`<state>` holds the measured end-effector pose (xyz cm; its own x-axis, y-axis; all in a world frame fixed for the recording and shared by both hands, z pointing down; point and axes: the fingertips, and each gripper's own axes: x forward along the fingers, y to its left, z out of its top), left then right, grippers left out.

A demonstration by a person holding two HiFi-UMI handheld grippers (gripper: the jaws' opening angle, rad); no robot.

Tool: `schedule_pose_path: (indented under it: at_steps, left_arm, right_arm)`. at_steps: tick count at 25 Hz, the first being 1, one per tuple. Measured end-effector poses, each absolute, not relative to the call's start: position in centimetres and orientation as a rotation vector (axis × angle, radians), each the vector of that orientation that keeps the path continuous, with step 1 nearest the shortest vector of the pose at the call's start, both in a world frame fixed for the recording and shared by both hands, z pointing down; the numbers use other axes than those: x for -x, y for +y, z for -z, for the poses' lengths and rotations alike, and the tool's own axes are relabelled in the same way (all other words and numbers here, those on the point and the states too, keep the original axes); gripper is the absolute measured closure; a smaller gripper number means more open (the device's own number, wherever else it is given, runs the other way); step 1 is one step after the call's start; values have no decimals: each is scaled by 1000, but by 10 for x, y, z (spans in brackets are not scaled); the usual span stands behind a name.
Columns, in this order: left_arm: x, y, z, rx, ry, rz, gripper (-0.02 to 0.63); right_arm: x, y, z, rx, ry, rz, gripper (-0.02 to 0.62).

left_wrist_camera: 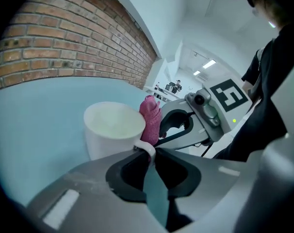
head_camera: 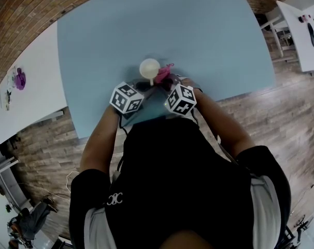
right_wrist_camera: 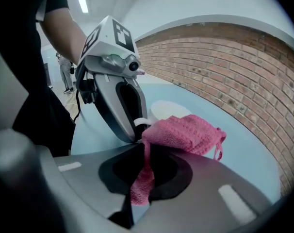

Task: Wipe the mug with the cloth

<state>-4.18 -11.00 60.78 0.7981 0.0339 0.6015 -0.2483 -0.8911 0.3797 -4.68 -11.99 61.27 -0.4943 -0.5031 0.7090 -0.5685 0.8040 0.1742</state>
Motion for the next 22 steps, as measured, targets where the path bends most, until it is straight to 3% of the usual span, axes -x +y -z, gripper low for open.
schedule_pose_path:
  at_steps: [14, 18, 22]
  left_arm:
    - [47, -121, -615, -2583, -303, -892, 548]
    - [50, -119, -622, -2682, -386, -976, 432]
    - [59, -119, -617, -2729, -535, -967, 407]
  right_arm:
    - [47, -127, -635, -742, -2187, -286, 555]
    - [34, -127, -623, -835, -2225, -377, 555]
    - [28, -119, -603, -919, -2266, -503, 555]
